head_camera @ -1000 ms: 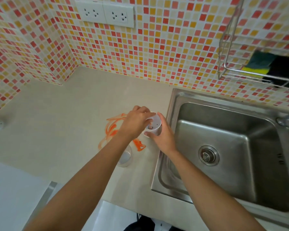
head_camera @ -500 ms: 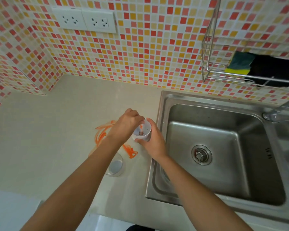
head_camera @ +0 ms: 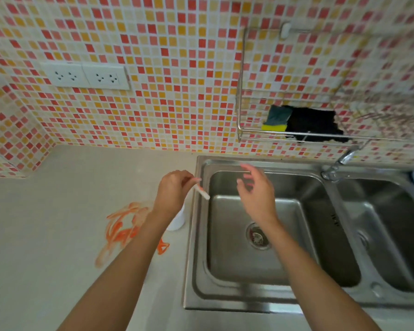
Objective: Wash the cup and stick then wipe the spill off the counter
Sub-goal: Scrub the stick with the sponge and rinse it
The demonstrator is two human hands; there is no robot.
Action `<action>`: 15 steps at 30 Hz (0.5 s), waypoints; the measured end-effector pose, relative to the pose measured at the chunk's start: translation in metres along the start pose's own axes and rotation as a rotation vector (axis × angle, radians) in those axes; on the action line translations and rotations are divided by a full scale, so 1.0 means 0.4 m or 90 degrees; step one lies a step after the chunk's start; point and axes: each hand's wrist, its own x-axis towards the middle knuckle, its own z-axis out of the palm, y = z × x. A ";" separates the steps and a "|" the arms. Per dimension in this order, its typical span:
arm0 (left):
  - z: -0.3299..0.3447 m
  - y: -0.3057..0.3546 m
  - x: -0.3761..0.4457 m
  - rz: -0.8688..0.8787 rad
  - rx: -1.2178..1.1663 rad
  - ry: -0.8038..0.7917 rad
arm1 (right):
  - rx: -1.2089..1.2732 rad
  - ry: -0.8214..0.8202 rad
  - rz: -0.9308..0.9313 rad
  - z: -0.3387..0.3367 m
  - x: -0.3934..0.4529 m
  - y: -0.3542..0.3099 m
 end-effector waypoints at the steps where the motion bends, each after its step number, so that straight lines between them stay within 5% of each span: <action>1: 0.022 0.026 0.004 -0.018 -0.025 -0.004 | 0.001 0.053 -0.052 -0.047 0.026 -0.028; 7: 0.134 0.163 0.022 -0.117 -0.156 -0.028 | -0.099 0.235 -0.191 -0.249 0.213 -0.097; 15: 0.217 0.231 0.036 -0.208 -0.227 -0.016 | -0.304 -0.054 0.078 -0.290 0.402 -0.063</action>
